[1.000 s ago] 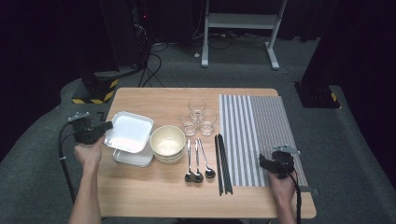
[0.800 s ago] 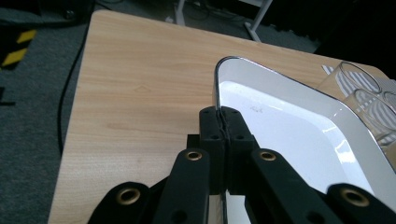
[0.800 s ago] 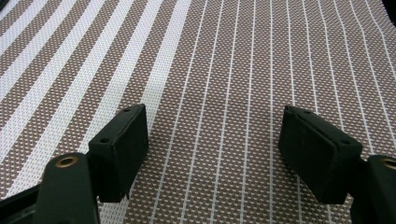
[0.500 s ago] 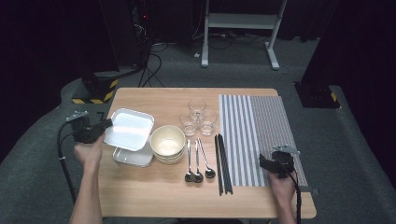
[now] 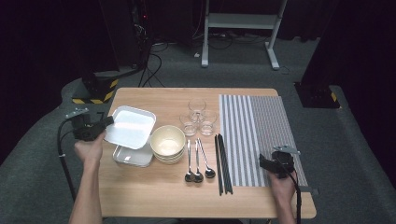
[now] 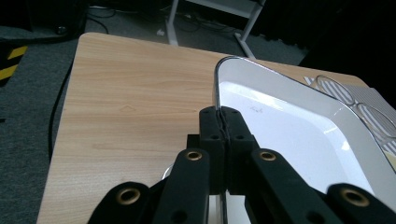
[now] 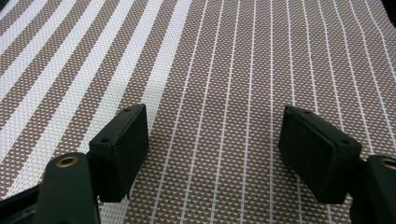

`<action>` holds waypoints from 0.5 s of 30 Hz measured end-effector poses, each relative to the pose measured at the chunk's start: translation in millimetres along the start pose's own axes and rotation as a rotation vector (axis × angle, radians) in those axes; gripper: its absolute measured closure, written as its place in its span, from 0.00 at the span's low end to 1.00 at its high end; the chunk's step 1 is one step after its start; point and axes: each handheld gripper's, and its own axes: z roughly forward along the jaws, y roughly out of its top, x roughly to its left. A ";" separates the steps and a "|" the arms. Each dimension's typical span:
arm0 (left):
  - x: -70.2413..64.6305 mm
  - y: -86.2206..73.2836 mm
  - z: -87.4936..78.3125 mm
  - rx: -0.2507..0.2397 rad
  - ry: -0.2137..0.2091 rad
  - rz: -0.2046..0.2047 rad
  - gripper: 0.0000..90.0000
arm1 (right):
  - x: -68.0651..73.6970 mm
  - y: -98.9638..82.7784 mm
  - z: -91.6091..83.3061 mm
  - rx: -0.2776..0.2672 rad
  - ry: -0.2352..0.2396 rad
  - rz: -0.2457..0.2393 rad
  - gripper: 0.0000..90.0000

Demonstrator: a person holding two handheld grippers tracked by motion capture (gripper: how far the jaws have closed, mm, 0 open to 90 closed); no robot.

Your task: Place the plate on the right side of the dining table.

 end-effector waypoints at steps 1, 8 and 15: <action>-1.0 0.9 0.0 0.001 0.000 0.006 0.99 | 0.0 0.0 0.0 0.001 0.000 0.001 0.27; -5.8 4.9 -1.4 0.006 -0.006 0.022 0.99 | 0.1 0.0 -0.1 0.001 0.000 0.002 0.27; -6.3 4.5 2.4 0.009 -0.014 0.026 0.99 | 0.0 0.0 -0.1 0.001 0.000 0.004 0.27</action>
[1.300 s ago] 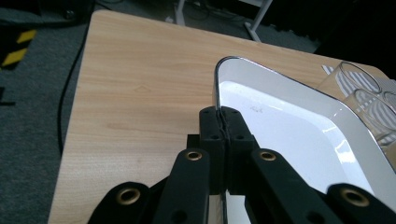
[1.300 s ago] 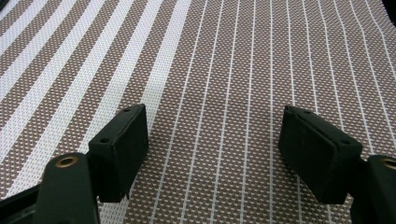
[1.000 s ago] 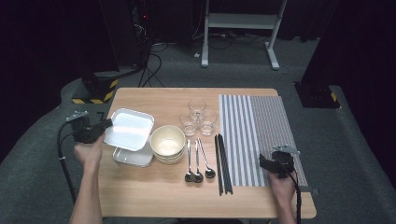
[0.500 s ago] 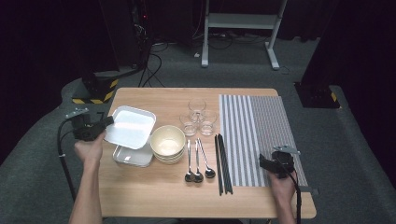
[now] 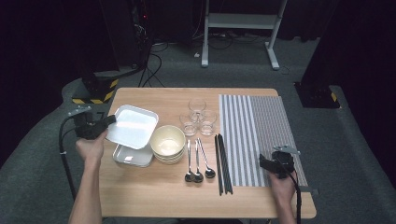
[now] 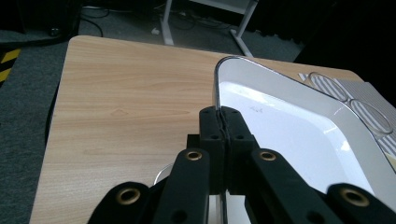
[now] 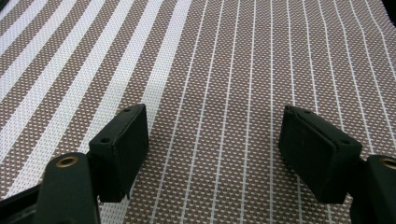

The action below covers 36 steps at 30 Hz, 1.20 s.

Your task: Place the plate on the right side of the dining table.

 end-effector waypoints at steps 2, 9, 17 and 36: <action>-1.3 0.1 0.9 0.002 -0.008 0.000 0.99 | 0.0 0.0 0.0 0.000 0.000 0.000 0.27; -4.7 0.9 -0.2 -0.002 -0.026 0.008 0.99 | 0.0 0.0 0.0 0.000 0.000 0.000 0.27; -10.5 2.3 -0.3 0.010 -0.037 0.015 0.99 | 0.1 0.0 0.0 0.000 0.000 0.001 0.27; -29.6 11.7 2.8 0.018 -0.054 0.039 0.99 | -0.1 0.2 0.2 0.000 0.000 0.004 0.27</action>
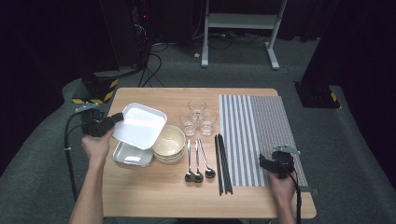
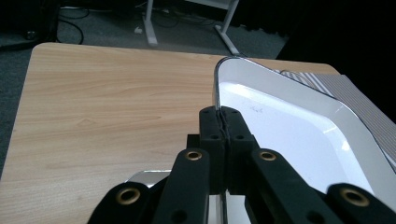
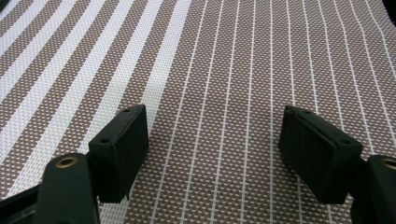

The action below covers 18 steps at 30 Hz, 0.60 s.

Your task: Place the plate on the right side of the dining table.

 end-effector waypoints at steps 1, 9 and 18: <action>-1.0 0.3 0.4 -0.005 -0.003 0.001 0.99 | 0.1 0.0 0.0 0.001 0.000 0.003 0.27; -8.4 -0.6 10.3 0.001 -0.025 0.020 0.99 | 0.3 0.1 0.1 0.000 -0.003 0.000 0.27; -16.5 2.3 0.0 -0.031 -0.043 0.013 0.99 | 0.3 0.1 0.1 0.000 -0.003 0.000 0.27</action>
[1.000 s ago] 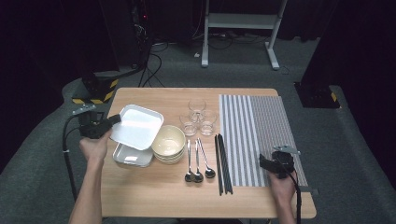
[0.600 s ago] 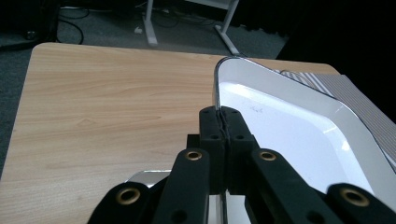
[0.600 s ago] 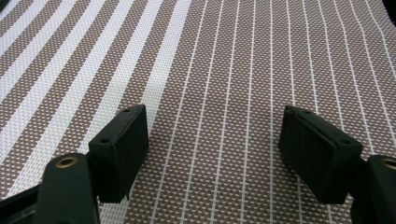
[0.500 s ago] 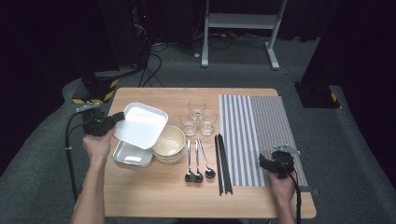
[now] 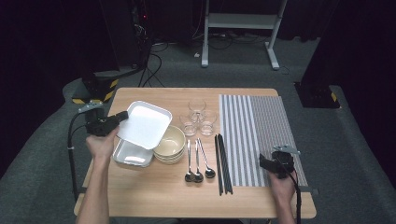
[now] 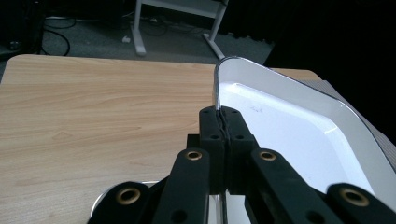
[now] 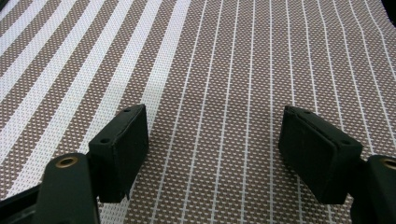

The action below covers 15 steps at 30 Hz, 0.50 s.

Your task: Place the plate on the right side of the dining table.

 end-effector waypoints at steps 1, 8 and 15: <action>-0.9 0.7 -0.5 0.002 0.004 0.007 0.99 | 0.0 0.0 0.0 0.000 0.000 0.000 0.27; -2.6 1.2 1.4 0.009 0.000 0.010 0.99 | 0.0 0.0 0.0 0.000 0.000 0.000 0.27; -8.0 2.5 5.1 0.017 -0.012 0.015 0.99 | 0.1 0.0 0.0 -0.001 0.000 -0.001 0.27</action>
